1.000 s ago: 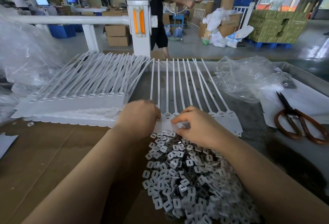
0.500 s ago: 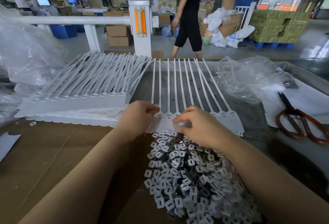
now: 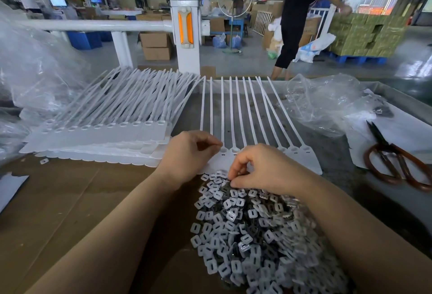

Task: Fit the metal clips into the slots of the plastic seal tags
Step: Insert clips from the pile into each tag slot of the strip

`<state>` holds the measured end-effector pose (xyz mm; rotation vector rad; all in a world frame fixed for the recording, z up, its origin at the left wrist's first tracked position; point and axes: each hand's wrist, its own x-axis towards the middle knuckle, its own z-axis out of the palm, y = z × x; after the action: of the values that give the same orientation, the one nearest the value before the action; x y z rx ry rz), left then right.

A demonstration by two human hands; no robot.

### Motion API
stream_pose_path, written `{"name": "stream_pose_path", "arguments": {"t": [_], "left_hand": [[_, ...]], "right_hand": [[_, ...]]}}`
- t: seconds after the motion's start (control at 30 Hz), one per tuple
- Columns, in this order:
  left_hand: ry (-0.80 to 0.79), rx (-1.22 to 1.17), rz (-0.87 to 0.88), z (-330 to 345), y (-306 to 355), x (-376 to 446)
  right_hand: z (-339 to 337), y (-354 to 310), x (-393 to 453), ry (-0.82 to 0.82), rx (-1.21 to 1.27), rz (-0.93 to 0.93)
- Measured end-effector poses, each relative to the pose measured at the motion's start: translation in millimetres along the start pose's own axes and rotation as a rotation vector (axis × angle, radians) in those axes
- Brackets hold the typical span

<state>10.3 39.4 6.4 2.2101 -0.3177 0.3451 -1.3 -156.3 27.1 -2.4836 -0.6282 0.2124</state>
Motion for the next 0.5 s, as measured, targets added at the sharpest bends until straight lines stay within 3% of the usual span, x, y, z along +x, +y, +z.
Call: {"name": "stream_pose_path", "arguments": {"t": [0.3, 0.5], "left_hand": [[-0.056, -0.011, 0.067, 3.9, 0.4, -1.3], [-0.115, -0.237, -0.001, 3.6, 1.7, 0.3]], "right_hand": [[6.0, -1.4, 1.8, 0.014, 0.005, -0.042], [6.2, 1.3, 4.0, 0.125, 0.133, 0.015]]}}
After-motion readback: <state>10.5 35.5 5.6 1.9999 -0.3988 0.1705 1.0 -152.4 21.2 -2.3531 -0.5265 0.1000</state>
